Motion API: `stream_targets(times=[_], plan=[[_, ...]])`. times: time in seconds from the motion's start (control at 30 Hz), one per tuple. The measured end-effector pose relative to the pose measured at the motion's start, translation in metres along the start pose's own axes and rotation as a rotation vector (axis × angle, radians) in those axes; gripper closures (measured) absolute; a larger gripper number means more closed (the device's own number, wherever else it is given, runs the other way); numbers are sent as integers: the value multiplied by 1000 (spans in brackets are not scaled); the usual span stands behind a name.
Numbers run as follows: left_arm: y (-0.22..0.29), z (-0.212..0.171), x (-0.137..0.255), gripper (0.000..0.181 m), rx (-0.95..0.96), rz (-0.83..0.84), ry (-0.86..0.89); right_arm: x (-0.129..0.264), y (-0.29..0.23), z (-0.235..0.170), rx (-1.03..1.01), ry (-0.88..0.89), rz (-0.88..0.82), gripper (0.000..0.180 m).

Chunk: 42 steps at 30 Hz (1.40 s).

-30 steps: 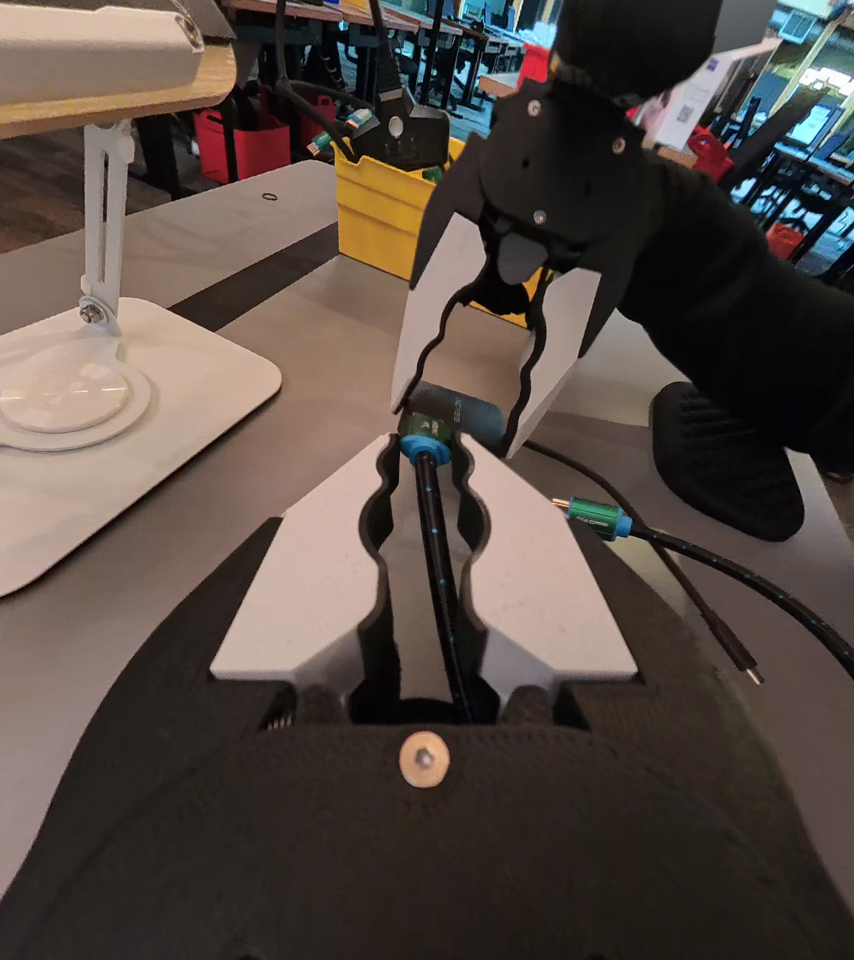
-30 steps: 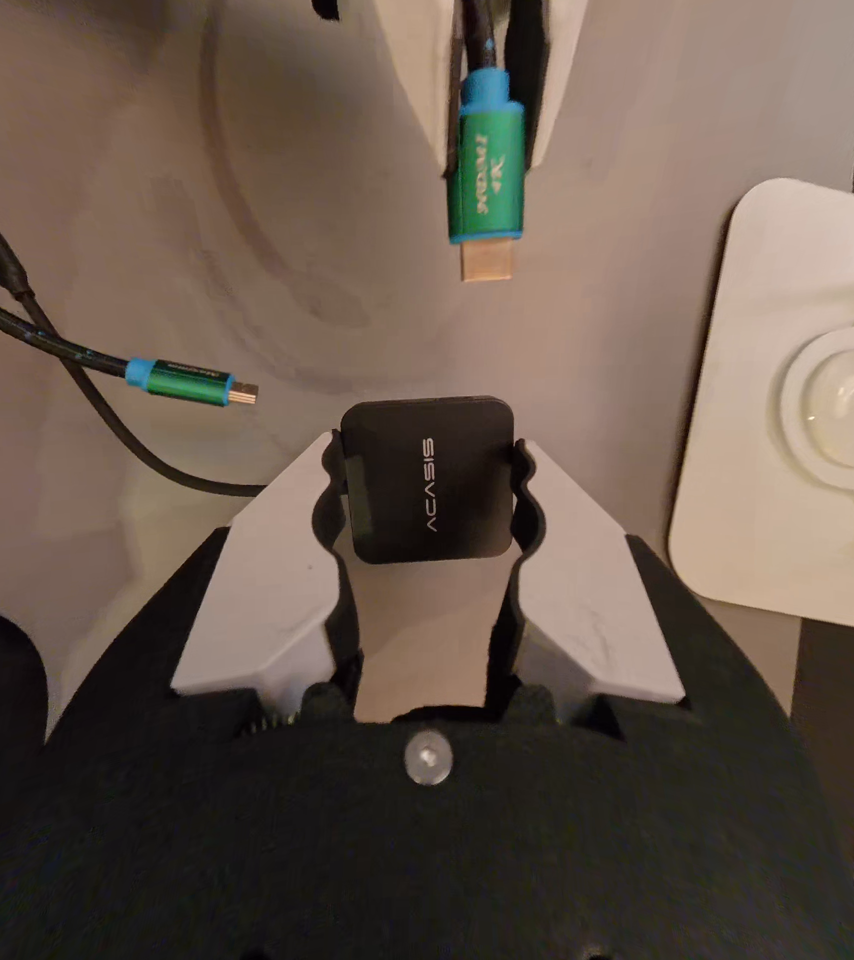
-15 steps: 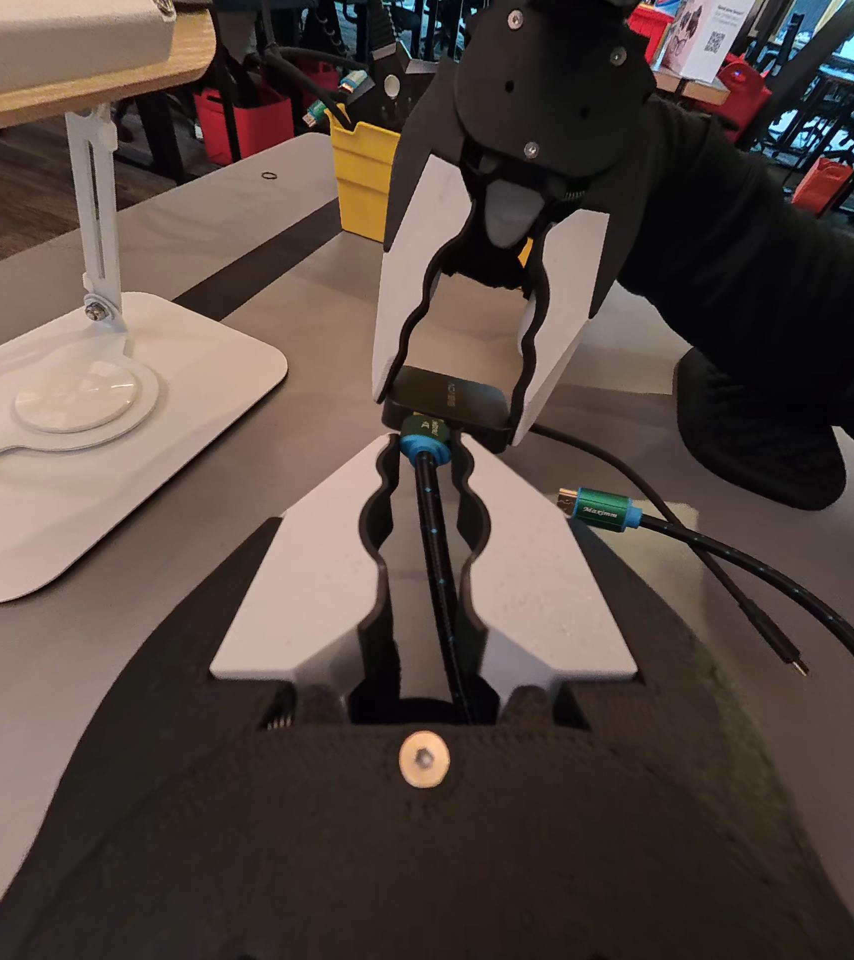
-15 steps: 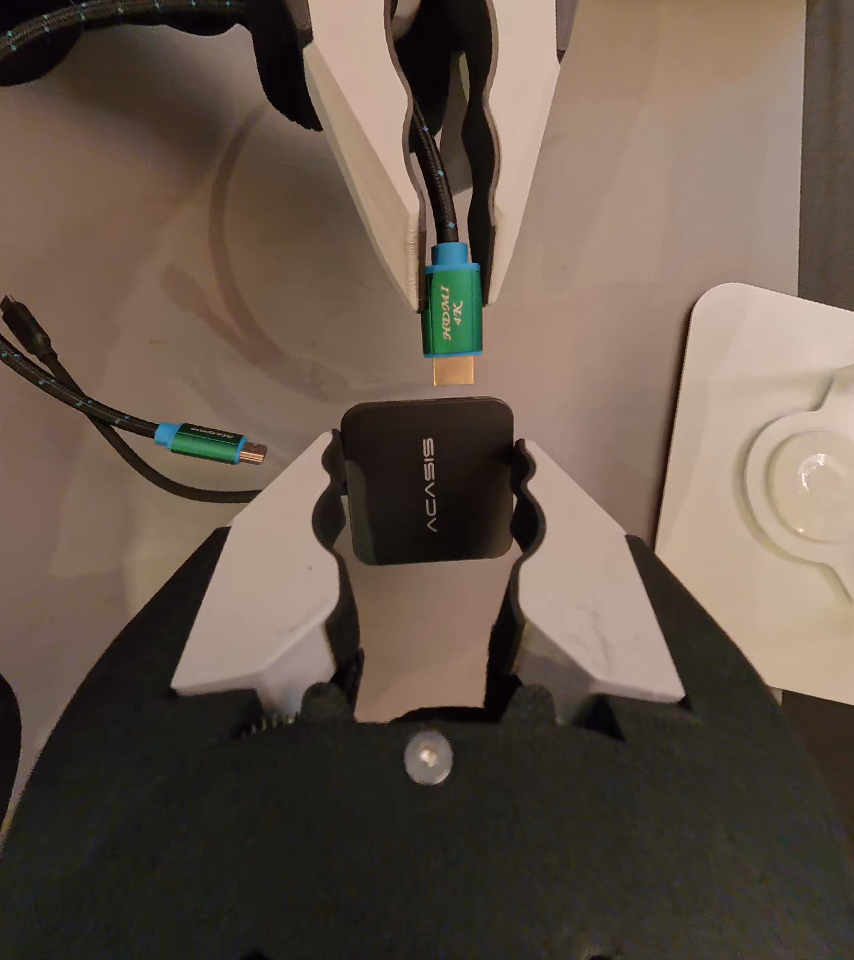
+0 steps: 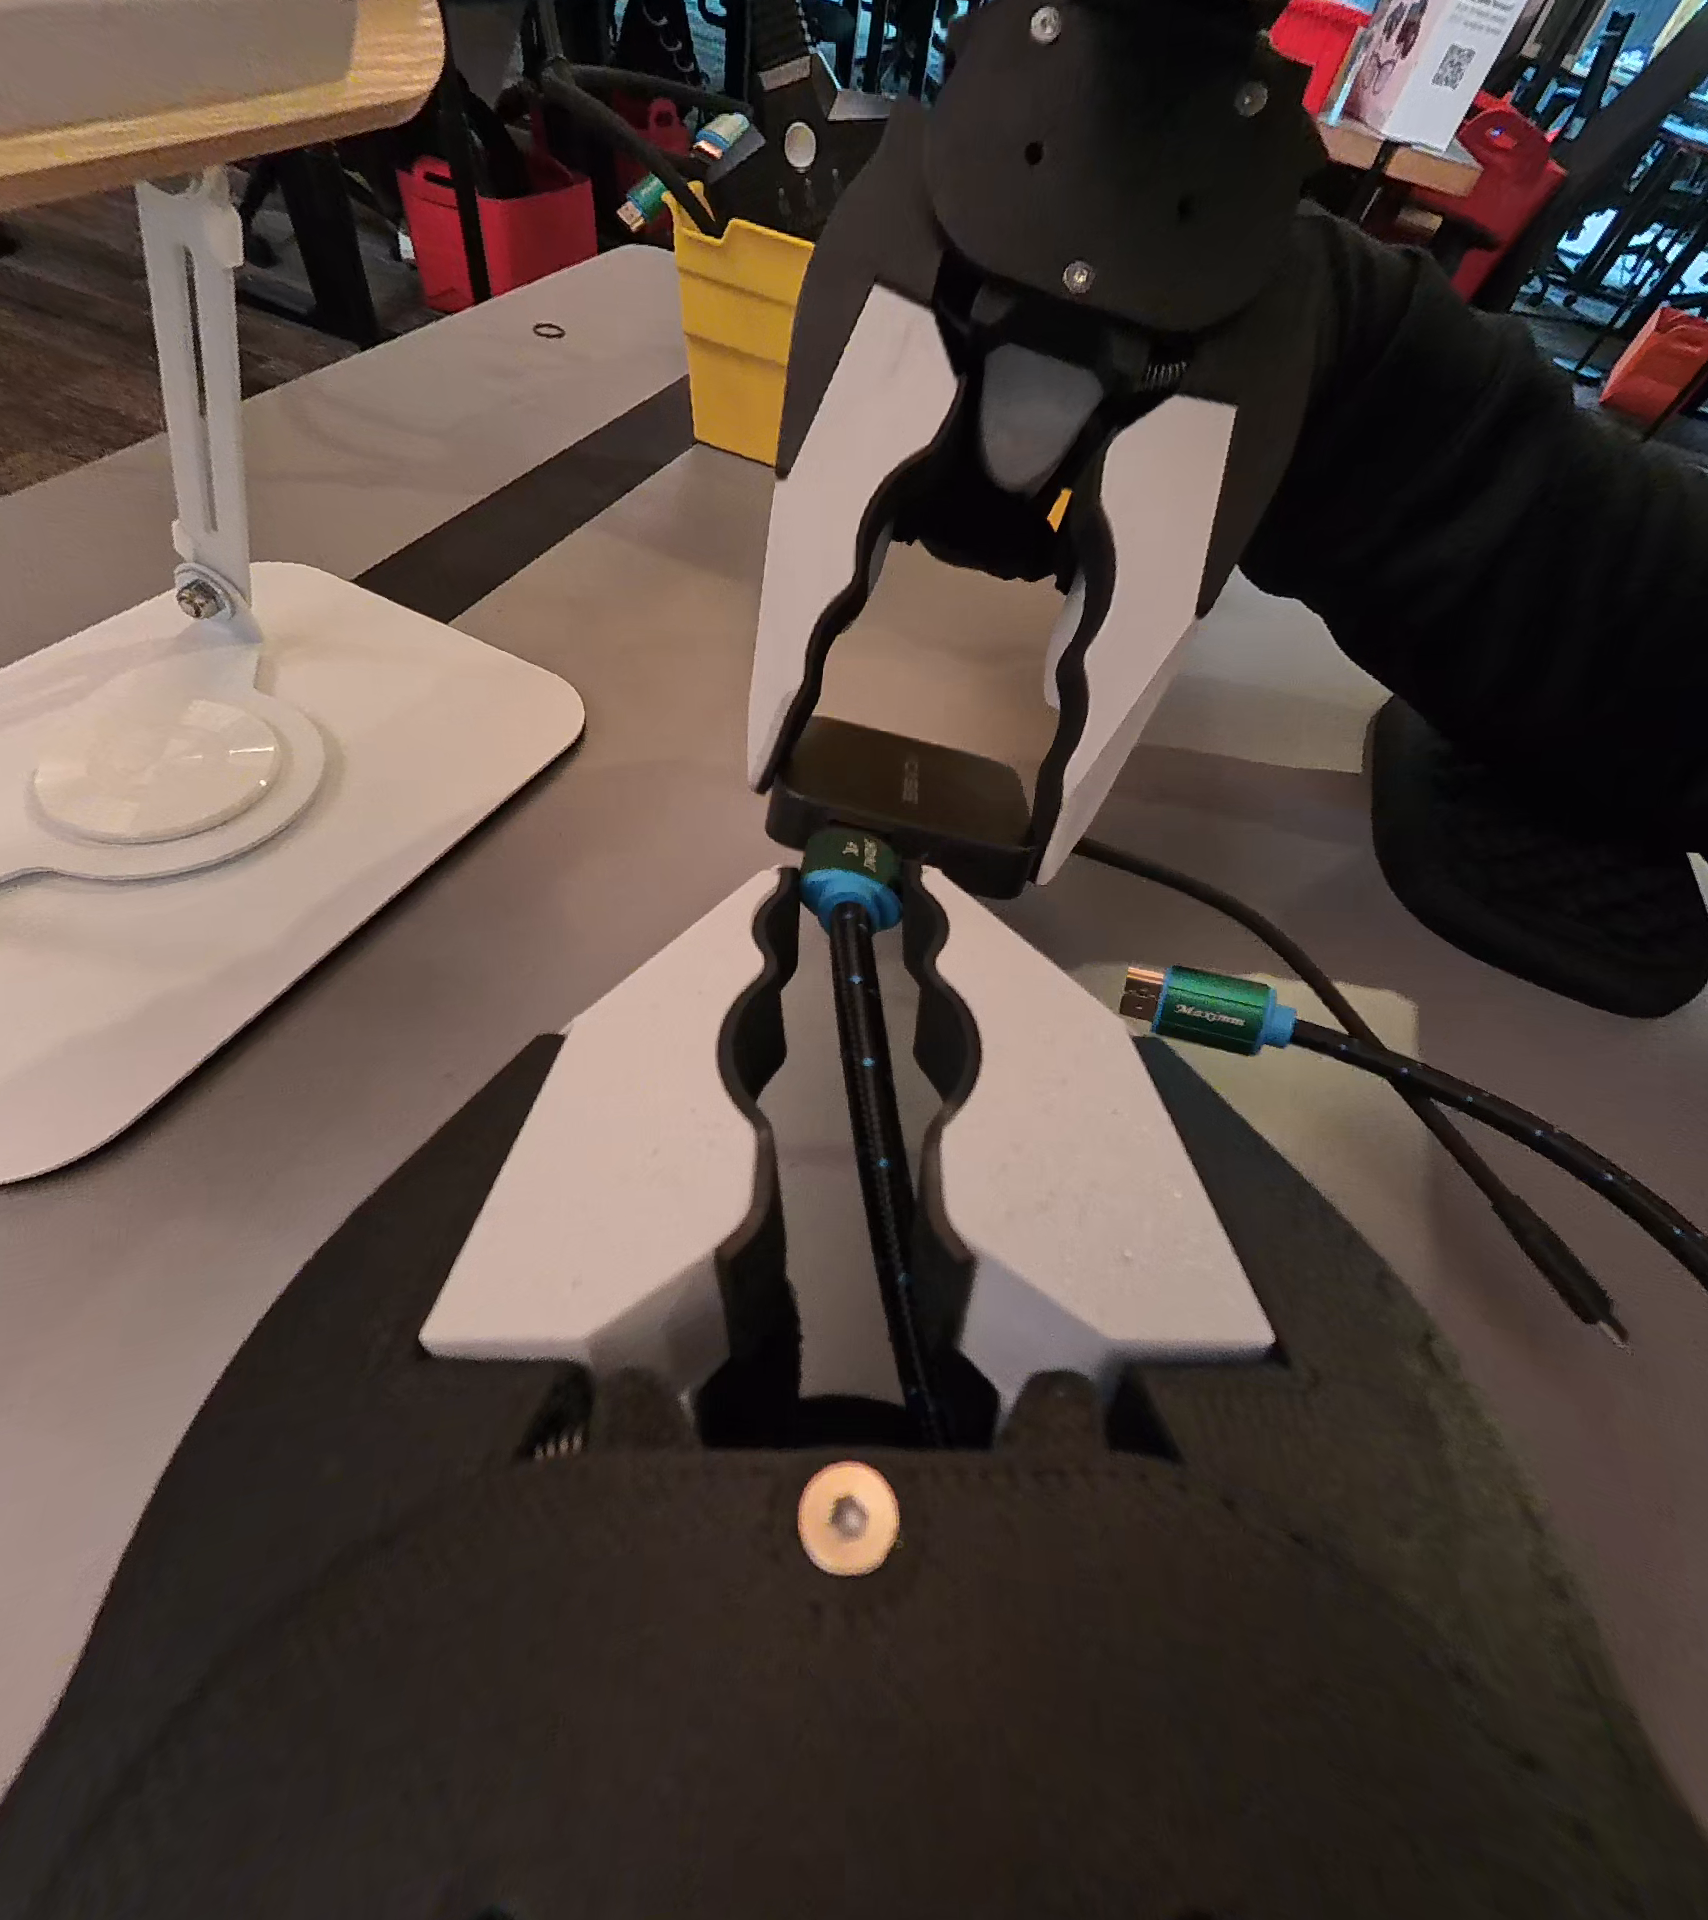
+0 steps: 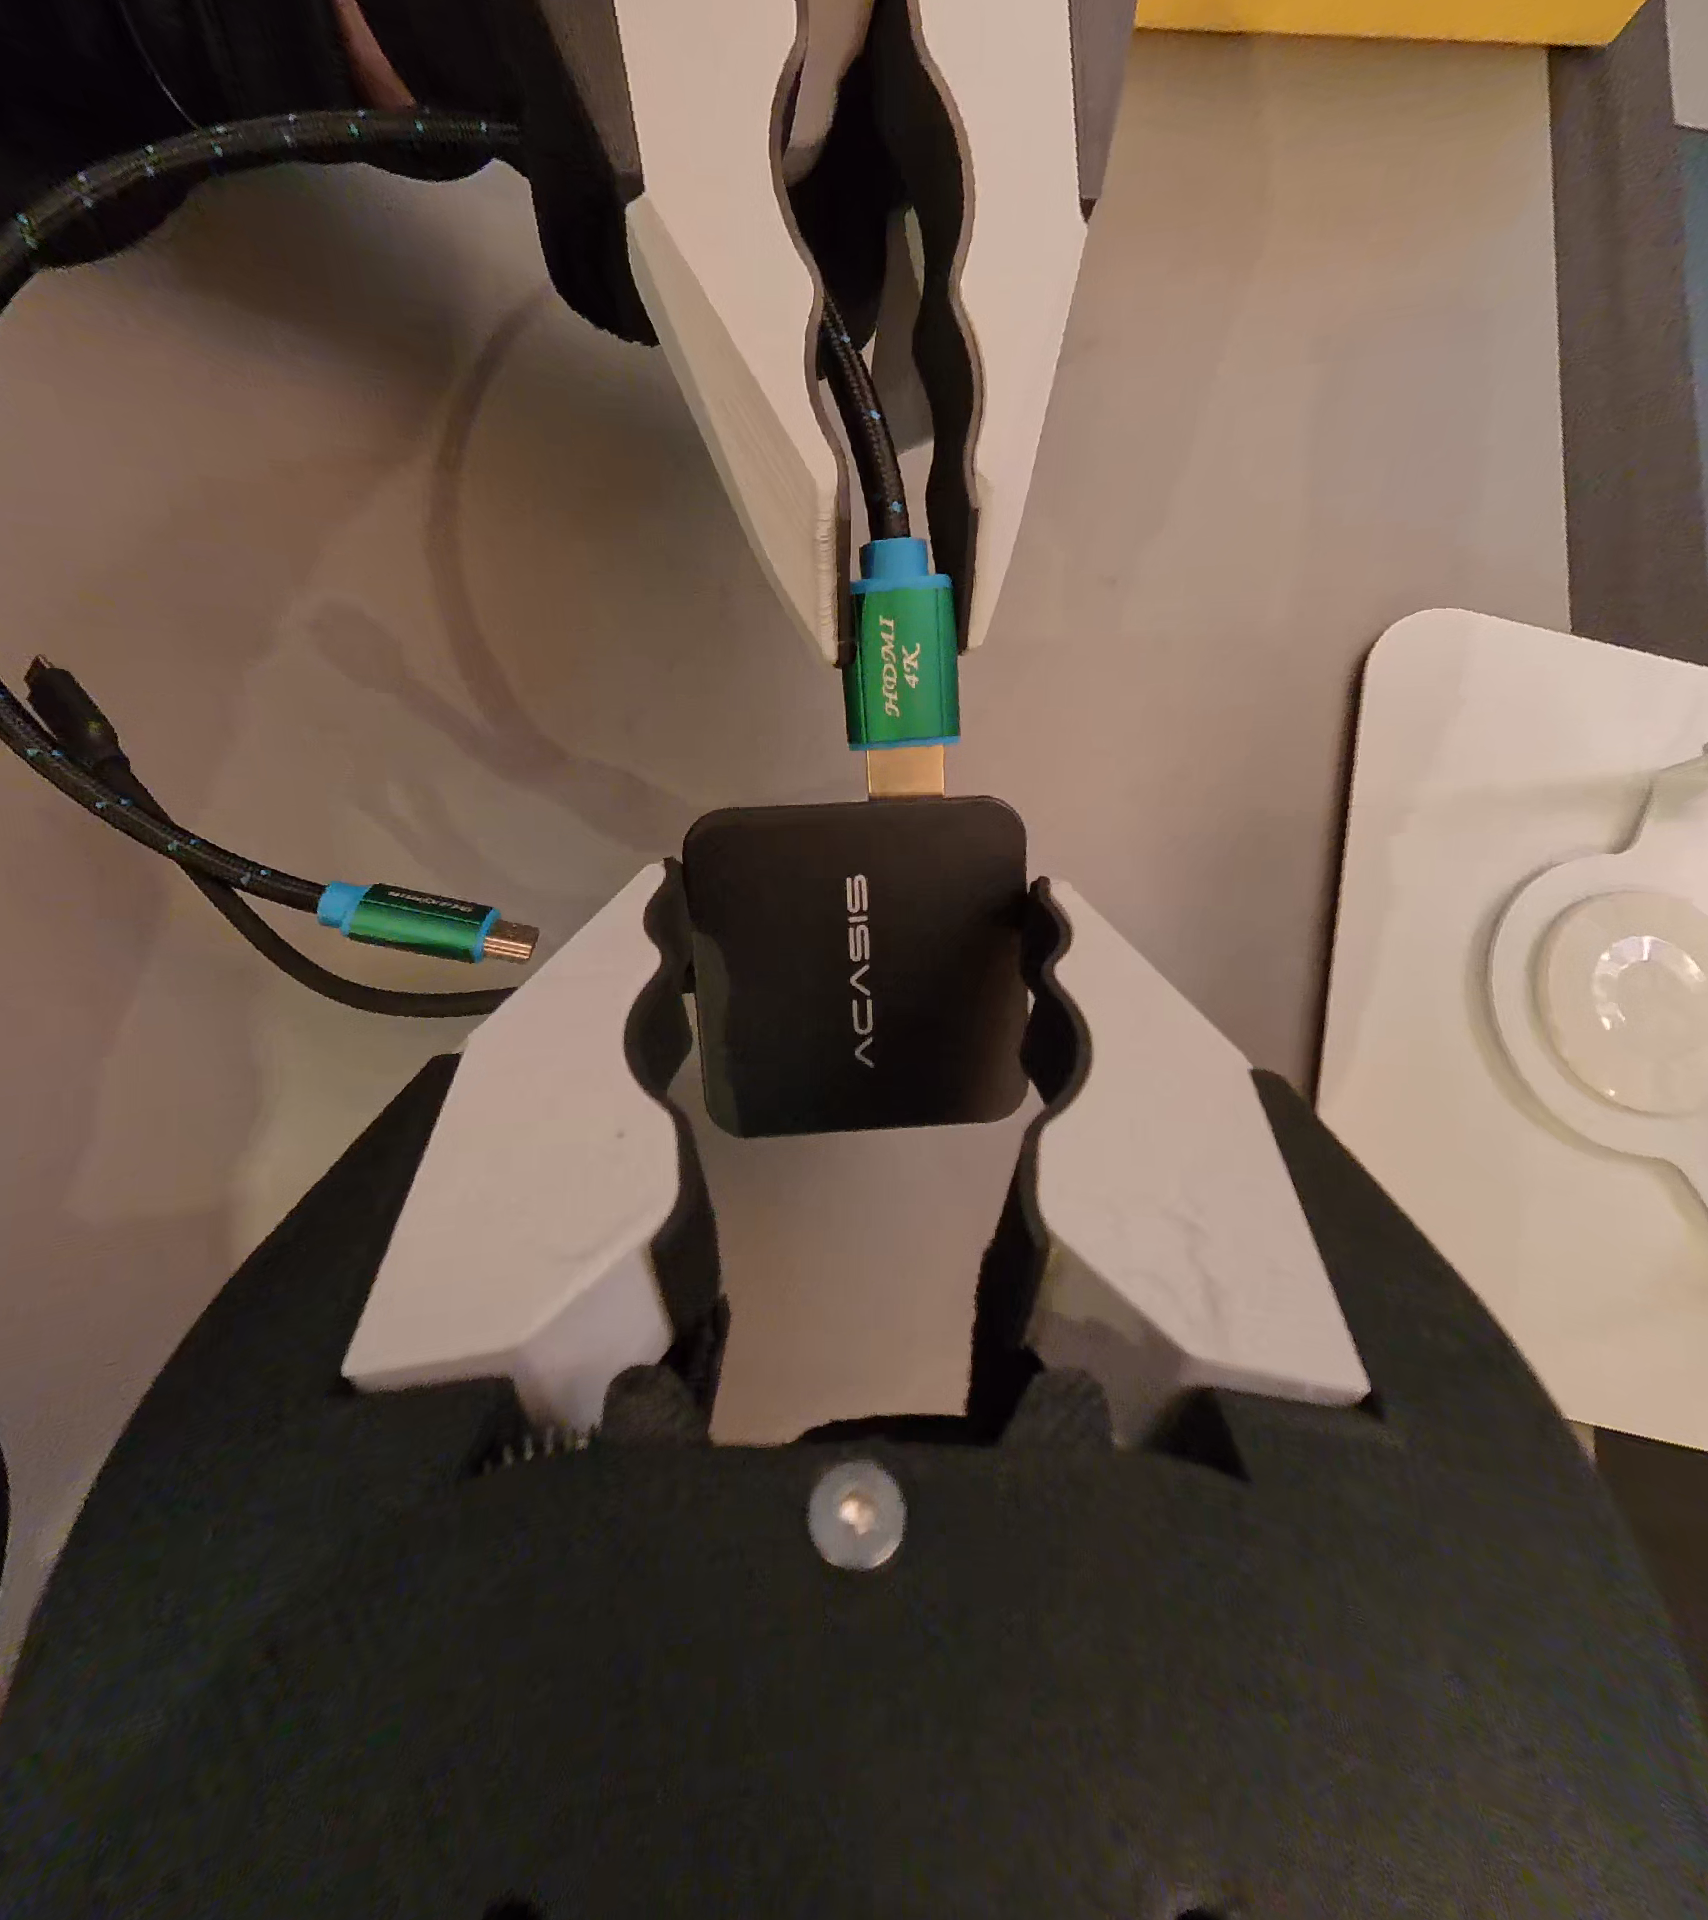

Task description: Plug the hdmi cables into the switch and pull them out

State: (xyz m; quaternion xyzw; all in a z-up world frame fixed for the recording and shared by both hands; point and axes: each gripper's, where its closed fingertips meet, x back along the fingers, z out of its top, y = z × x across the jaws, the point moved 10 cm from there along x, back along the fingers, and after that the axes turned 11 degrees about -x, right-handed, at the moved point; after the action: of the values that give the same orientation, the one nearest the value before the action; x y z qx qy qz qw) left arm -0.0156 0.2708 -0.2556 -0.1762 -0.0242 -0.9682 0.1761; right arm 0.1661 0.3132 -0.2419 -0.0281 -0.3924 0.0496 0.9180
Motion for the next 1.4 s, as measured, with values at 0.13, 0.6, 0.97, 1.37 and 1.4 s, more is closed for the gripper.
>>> stream_targets(times=[0.13, 0.6, 0.97, 1.37, 1.4], plan=[[0, 0, -1, 163, 7, -7, 9, 0, 0, 0, 0, 14, 2, 117], [-2, -1, 0, 163, 16, 32, 51, 3, 3, 1, -14, 69, -9, 117], [-3, 3, 3, 163, 36, 44, 122, 8, 5, 3, -27, 150, 4, 117], [-1, 7, 7, 163, 10, 41, 104, 8, 1, 8, 15, 155, -14, 117], [0, 7, 6, 163, 1, 41, 90, 8, 0, 8, 22, 150, -15, 118]])
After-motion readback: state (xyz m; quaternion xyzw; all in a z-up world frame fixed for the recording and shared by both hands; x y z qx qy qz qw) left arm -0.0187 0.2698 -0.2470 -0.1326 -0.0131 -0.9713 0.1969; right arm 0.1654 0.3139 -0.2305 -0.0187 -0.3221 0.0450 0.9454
